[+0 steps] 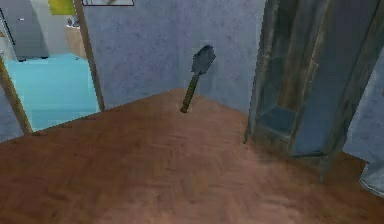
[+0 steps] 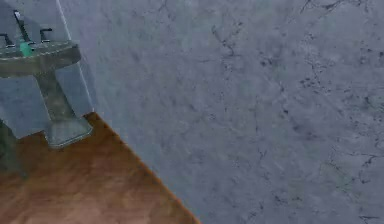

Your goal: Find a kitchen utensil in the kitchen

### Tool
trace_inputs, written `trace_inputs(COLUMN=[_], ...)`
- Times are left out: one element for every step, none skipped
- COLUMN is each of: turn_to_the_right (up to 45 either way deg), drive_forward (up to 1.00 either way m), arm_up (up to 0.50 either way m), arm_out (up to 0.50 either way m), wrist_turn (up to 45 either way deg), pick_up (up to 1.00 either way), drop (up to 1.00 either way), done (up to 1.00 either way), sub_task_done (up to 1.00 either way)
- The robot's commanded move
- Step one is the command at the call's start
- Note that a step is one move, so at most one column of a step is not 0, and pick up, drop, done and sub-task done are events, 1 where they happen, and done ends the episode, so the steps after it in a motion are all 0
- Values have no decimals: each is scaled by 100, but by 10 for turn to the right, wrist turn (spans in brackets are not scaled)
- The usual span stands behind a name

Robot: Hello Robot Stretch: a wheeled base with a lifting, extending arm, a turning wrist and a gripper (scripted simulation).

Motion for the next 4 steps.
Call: trace_inputs(turn_to_the_right=[-300,0,-30,0], drive_forward=[0,70,0,100], arm_up=[0,0,0,0], arm_out=[0,0,0,0], wrist_turn=[0,0,0,0], pick_up=[0,0,0,0], drop=[0,0,0,0], done=[0,0,0,0], sub_task_done=[0,0,0,0])
